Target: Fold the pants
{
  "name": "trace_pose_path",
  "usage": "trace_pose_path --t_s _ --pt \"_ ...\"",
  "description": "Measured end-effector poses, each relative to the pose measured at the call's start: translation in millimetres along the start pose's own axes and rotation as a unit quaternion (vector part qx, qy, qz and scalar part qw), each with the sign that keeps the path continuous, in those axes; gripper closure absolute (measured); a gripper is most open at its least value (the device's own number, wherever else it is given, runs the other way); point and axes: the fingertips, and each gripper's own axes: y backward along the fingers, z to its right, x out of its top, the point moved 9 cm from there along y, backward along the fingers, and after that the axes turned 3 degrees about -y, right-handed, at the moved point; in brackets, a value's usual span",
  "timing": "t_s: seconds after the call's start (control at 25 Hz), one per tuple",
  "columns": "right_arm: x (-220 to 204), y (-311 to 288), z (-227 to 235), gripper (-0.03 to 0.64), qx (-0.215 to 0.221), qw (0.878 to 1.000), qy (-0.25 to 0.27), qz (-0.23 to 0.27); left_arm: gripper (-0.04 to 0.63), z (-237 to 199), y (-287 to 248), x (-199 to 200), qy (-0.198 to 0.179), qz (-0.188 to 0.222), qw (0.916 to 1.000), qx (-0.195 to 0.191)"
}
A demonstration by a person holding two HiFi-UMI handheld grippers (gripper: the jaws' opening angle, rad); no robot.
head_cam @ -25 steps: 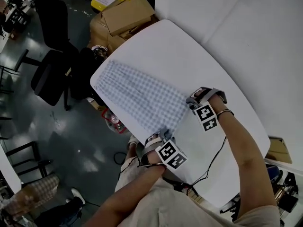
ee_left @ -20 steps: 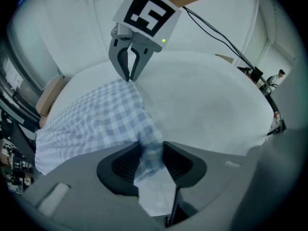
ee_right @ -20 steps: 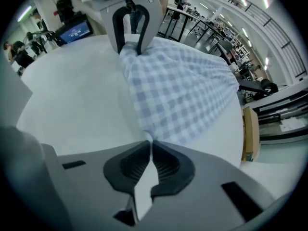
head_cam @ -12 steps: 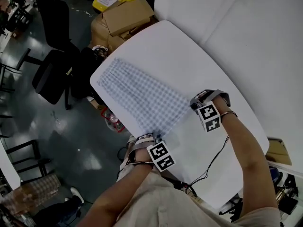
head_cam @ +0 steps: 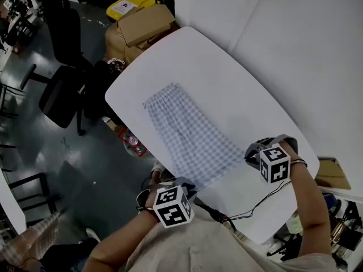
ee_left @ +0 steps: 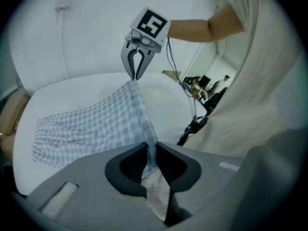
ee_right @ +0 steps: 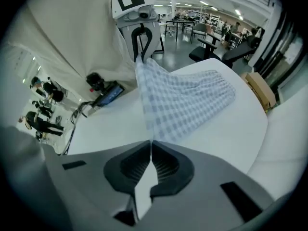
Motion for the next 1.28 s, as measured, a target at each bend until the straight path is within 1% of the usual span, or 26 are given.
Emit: trace_pose_path --t_s 0.08,0.12,0.2,0.28,0.36,0.48,0.6,0.72,0.88,1.0,1.08,1.16,1.28 --pt "-1.5 22.0 -19.2 0.592 0.018 0.999 -0.025 0.009 0.532 13.0 15.6 9.3 0.009 0.026 0.9986 -0.046" --pt "-1.2 32.5 -25.2 0.592 0.023 0.999 -0.032 0.011 0.531 17.5 21.4 13.6 0.010 0.034 0.9974 -0.062" --pt "1.5 49.1 -27.8 0.592 0.019 0.999 -0.032 0.011 0.532 19.6 29.0 20.1 0.008 0.040 0.9964 -0.074" --pt "7.0 57.6 -17.9 0.592 0.004 1.000 -0.020 0.006 0.531 11.2 33.3 21.3 0.010 0.039 0.9971 -0.064" --pt "15.5 60.2 0.7 0.592 -0.008 1.000 -0.005 -0.002 0.531 -4.8 38.5 17.8 0.026 0.042 0.9976 -0.048" --pt "31.7 61.1 38.5 0.592 -0.017 1.000 0.016 -0.015 0.531 -35.3 51.4 7.6 0.067 0.058 0.9955 -0.033" --pt "50.1 63.3 79.9 0.592 -0.017 0.999 0.026 -0.024 0.531 -65.5 66.6 -7.2 0.114 0.083 0.9891 -0.040" --pt "70.5 63.6 121.6 0.592 -0.011 0.999 0.032 -0.029 0.531 -97.0 79.9 -26.0 0.157 0.111 0.9784 -0.074" --pt "94.2 58.8 179.0 0.592 -0.003 0.999 0.033 -0.040 0.531 -151.6 94.9 -51.8 0.207 0.144 0.9590 -0.130" --pt "109.6 46.4 218.9 0.592 0.005 0.999 0.025 -0.046 0.531 -196.5 98.4 -72.3 0.227 0.138 0.9517 -0.155" --pt "117.0 33.5 244.7 0.592 0.009 0.999 0.015 -0.044 0.531 -225.8 96.0 -85.8 0.243 0.130 0.9444 -0.180" --pt "121.4 18.1 268.3 0.592 0.014 0.999 0.001 -0.043 0.531 -254.4 90.7 -99.2 0.268 0.127 0.9321 -0.207" --pt "124.0 -6.3 293.8 0.592 0.025 0.999 -0.024 -0.042 0.531 -290.0 76.9 -121.1 0.311 0.125 0.9111 -0.239"
